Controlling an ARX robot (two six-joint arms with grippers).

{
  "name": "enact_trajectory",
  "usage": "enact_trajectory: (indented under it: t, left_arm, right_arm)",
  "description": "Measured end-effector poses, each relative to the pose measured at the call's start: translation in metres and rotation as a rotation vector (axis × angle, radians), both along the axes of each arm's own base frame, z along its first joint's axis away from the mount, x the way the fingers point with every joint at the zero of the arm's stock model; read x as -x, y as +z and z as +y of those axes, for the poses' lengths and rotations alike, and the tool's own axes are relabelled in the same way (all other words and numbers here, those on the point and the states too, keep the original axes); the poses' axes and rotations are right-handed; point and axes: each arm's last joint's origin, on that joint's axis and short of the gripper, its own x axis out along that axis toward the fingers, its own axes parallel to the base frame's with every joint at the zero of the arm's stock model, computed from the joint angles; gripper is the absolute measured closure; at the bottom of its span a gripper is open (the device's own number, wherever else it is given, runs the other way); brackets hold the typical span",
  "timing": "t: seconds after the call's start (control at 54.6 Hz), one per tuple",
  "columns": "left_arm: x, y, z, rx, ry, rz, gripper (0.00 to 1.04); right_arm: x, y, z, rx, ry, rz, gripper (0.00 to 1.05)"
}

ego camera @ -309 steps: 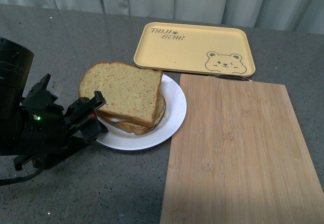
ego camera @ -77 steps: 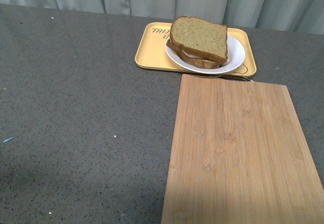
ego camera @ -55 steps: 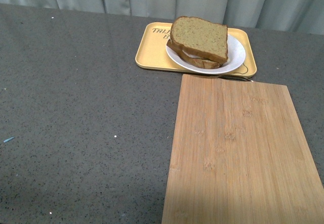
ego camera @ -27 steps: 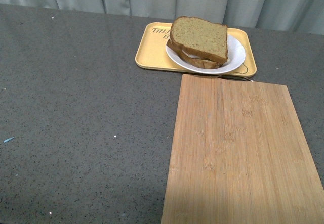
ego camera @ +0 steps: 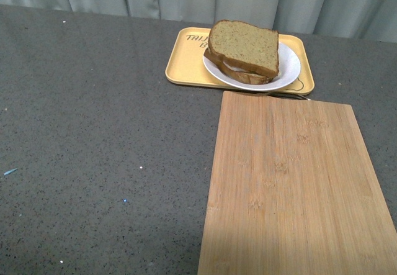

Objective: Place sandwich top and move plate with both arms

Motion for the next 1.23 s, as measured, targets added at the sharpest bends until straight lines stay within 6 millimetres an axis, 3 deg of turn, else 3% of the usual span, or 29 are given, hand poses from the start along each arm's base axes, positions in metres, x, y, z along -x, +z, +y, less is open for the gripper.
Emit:
enact_trajectory:
  t: [0.238, 0.788, 1.228]
  left_arm:
    - [0.0015, 0.0011, 0.0000, 0.001, 0.000, -0.016, 1.01]
    - [0.0015, 0.0012, 0.0000, 0.000, 0.000, -0.017, 0.07]
    - [0.0015, 0.0012, 0.0000, 0.000, 0.000, -0.017, 0.07]
  right_arm:
    - [0.0000, 0.0000, 0.0000, 0.000, 0.000, 0.000, 0.09]
    - [0.0000, 0.0000, 0.0000, 0.000, 0.000, 0.000, 0.09]
    - [0.0000, 0.0000, 0.0000, 0.000, 0.000, 0.000, 0.09]
